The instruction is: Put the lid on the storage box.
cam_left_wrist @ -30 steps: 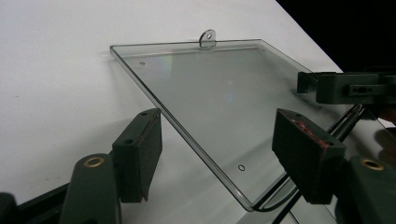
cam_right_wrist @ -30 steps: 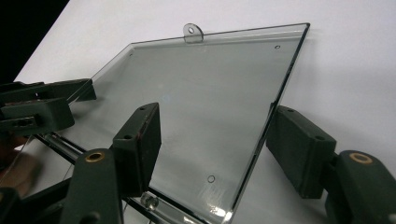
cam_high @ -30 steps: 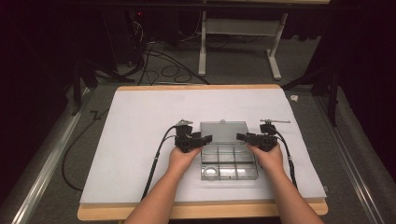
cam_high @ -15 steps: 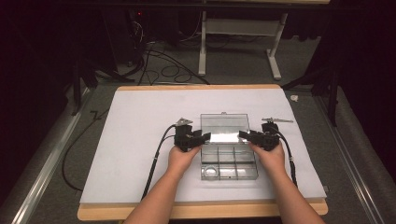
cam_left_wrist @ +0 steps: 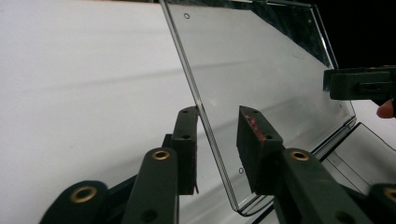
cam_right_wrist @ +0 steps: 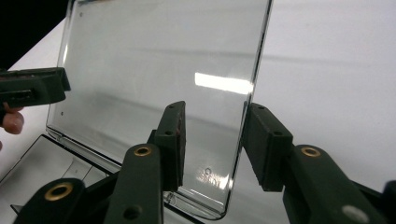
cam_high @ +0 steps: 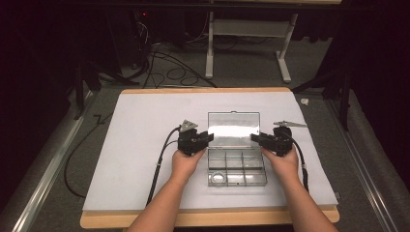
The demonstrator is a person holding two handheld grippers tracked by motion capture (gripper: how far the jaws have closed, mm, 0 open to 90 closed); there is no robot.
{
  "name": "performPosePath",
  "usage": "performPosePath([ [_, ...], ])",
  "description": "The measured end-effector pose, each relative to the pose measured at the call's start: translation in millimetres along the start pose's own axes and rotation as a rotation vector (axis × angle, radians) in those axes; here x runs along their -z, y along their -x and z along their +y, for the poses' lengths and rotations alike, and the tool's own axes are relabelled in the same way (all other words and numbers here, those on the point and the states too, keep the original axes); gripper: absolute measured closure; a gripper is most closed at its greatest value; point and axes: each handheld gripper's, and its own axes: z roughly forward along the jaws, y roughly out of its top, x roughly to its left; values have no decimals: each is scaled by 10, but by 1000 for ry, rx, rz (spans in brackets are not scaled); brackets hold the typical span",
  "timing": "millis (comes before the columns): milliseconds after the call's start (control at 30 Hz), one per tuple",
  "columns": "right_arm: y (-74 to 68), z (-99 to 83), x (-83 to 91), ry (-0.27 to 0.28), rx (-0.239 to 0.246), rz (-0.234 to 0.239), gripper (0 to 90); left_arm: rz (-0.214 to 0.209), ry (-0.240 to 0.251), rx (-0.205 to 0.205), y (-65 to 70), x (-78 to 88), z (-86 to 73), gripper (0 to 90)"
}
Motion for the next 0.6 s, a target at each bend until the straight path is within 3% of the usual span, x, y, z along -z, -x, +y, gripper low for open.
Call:
performPosePath([
  [33,-12,3,23,3,2,-4,646,8,103,116,88,-67,6,731],
  [67,-15,3,32,7,2,-5,653,-4,36,31,38,-7,11,740],
  [600,-119,-26,182,41,67,-45,717,-42,69,-8,138,114,52,819],
])
